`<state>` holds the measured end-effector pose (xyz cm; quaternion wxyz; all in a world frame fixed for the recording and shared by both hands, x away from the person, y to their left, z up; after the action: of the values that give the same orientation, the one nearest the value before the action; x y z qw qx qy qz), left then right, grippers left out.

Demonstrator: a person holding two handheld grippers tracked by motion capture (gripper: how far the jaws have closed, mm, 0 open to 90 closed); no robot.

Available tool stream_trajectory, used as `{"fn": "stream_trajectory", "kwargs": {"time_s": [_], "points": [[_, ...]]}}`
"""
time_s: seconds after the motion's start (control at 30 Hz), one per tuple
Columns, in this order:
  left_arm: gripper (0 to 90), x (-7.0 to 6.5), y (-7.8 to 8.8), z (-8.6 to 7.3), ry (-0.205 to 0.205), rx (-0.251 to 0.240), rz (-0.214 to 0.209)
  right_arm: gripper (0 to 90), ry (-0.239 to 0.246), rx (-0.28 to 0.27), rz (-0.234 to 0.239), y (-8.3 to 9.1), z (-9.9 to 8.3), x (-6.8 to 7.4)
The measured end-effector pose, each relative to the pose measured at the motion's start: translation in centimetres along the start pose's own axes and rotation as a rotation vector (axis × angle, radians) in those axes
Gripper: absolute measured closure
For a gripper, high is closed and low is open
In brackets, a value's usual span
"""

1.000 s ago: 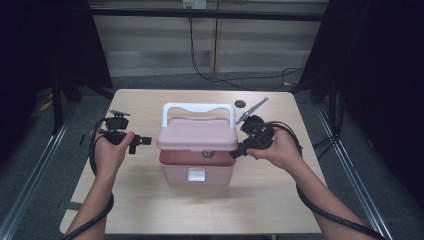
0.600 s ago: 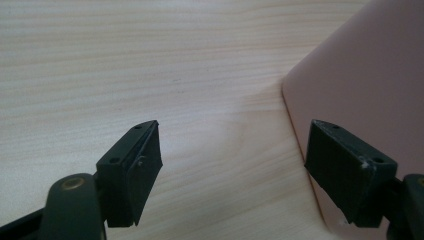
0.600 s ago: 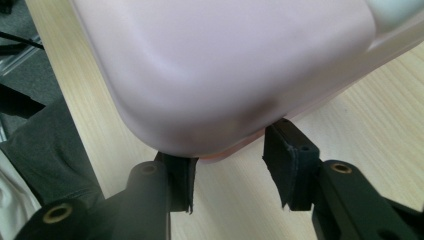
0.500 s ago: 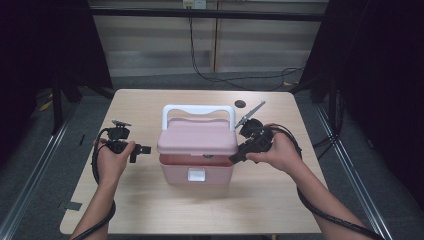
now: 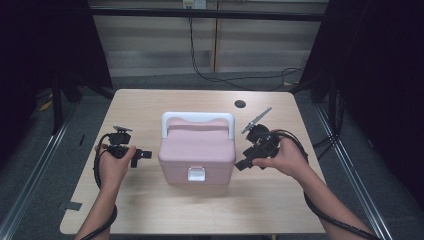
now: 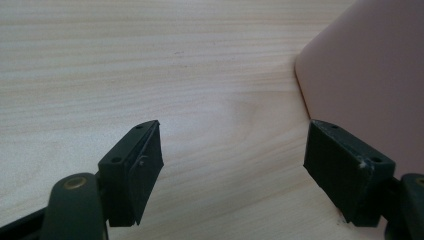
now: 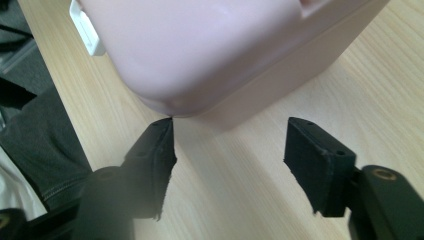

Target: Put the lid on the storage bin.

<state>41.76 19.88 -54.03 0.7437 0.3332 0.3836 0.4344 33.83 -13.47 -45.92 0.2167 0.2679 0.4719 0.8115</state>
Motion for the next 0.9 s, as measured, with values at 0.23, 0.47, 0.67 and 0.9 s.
{"fn": "stream_trajectory", "kwargs": {"time_s": [0.23, 0.47, 0.67, 0.9], "points": [[23.1, 0.4, -0.1, -0.4, -0.004, -0.001, 0.009, 32.5, 0.004, -0.038, 0.023, -0.8, -0.8, -0.4], [23.1, 0.7, -0.2, -0.9, -0.001, 0.000, 0.013, 30.9, 0.006, -0.040, 0.021, -1.5, -1.8, -0.8], [23.1, 1.2, -0.7, -1.6, 0.001, -0.006, 0.018, 29.2, 0.005, -0.050, 0.012, -1.8, -2.5, -1.2], [23.0, 1.6, -1.0, -2.1, -0.027, -0.005, 0.043, 28.1, 0.004, -0.048, 0.008, -2.7, -3.5, -1.5]]}}
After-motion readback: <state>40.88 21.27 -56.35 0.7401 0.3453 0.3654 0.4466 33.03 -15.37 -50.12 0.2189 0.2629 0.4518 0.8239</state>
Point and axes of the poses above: each handheld gripper's, and its own axes: y roughly backward along the jaws, z roughly out of its top, x roughly to its left, the point moved 10 cm from there along -y, roughly forward along the jaws, and after that the axes turned 1 degree about x, right-handed, at the moved point
